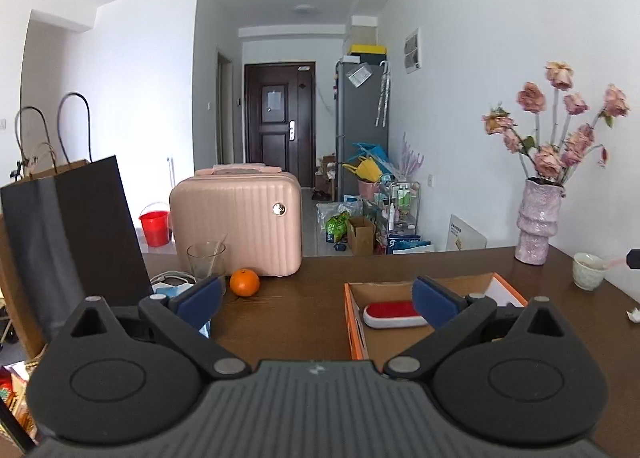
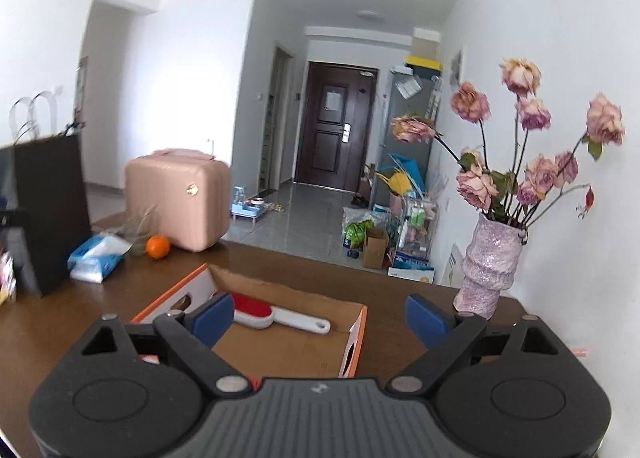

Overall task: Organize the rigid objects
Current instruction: 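Lift both tools out of the box back toward the table items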

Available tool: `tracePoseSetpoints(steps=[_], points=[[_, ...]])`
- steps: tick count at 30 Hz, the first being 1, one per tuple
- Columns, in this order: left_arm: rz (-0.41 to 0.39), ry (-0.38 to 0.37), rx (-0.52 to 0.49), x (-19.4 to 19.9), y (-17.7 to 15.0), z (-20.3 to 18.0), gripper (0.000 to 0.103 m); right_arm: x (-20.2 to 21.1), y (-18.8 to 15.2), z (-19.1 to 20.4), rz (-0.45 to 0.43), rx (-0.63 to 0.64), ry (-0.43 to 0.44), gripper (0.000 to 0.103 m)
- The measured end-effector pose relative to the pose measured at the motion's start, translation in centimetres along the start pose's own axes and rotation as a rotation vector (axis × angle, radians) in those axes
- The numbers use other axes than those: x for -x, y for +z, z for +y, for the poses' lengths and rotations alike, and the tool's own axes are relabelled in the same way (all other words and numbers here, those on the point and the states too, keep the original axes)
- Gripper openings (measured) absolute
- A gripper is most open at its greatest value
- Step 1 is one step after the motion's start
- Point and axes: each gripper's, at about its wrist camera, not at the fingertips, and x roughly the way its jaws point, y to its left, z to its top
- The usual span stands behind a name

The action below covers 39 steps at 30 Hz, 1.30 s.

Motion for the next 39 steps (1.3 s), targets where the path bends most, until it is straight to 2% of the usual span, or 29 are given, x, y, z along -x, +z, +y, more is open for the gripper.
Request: tracePoseSetpoints(steps=[2, 4, 7, 10, 15, 18, 22, 27, 33, 39], points=[[0.003, -0.012, 0.0, 1.9, -0.8, -0.1, 0.103, 1.7, -1.1, 0.9, -0.007, 0.022, 0.001, 0.093], [-0.004, -0.055, 0.015, 3.8, -2.0, -0.1, 0.103, 3.6, -2.3, 1.8, -0.022, 0.037, 0.013, 0.094], [-0.033, -0.119, 0.0, 6.2, -4.3, -0.2, 0.103, 6.2, -4.5, 3.1, -0.046, 0.06, 0.049, 0.103], [-0.044, -0.133, 0.011, 8.3, -7.0, -0.2, 0.103, 8.2, -6.6, 4.0, -0.051, 0.081, 0.075, 0.103], [-0.078, -0.131, 0.056, 11.8, -11.4, 0.1, 0.103, 11.5, -10.8, 5.4, -0.064, 0.01, 0.077, 0.103], [-0.091, -0.111, 0.003, 13.4, -13.8, 0.4, 0.103, 13.1, -13.3, 6.5, -0.056, 0.024, 0.051, 0.103], [-0.049, -0.089, -0.033, 14.5, -16.4, 1.0, 0.103, 14.7, -16.0, 7.2, -0.054, 0.012, 0.013, 0.103], [0.002, -0.111, -0.015, 13.7, -18.1, 0.6, 0.103, 14.4, -18.3, 6.7, -0.02, -0.12, 0.033, 0.103], [0.023, -0.158, -0.042, 11.1, -18.2, -1.6, 0.103, 12.2, -18.5, 6.9, 0.024, -0.088, -0.011, 0.103], [0.096, -0.2, -0.046, 6.4, -18.5, -3.4, 0.103, 9.0, -18.9, 6.2, 0.094, -0.113, -0.008, 0.103]])
